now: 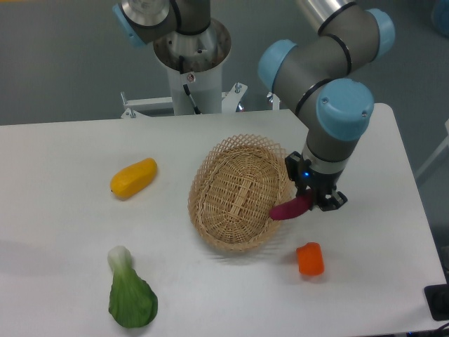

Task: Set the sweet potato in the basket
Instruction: 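Carry the held purple sweet potato over the wicker basket with the gripper, then lower the sweet potato into the basket and open the gripper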

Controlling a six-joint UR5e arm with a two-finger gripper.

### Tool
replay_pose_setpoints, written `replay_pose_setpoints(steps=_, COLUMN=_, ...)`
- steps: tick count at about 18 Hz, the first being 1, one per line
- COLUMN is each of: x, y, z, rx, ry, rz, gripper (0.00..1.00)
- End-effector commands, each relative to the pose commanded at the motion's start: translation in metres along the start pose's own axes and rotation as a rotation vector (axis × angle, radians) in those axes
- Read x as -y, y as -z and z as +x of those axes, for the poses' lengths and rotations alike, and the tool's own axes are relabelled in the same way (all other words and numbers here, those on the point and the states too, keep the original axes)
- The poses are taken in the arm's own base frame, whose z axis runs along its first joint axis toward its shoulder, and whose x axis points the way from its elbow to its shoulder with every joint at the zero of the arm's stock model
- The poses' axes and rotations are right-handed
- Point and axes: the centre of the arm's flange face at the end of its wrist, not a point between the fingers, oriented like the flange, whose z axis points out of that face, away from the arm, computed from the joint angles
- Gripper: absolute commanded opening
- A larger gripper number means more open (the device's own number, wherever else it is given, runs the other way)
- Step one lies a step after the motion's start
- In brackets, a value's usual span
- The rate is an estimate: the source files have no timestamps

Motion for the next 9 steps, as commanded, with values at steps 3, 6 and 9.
replay_pose_setpoints(steps=3, x=-0.004, y=-0.030, z=0.038, rx=-0.051, ry=-0.089, rz=-0.004, gripper=0.13)
replay_pose_setpoints(steps=6, x=-0.009, y=-0.053, z=0.066, rx=-0.046, ry=-0.145, rz=-0.004, gripper=0.13)
replay_pose_setpoints(steps=9, x=-0.010, y=-0.075, z=0.086, rx=-0.065, ry=-0.154, rz=-0.009, gripper=0.20)
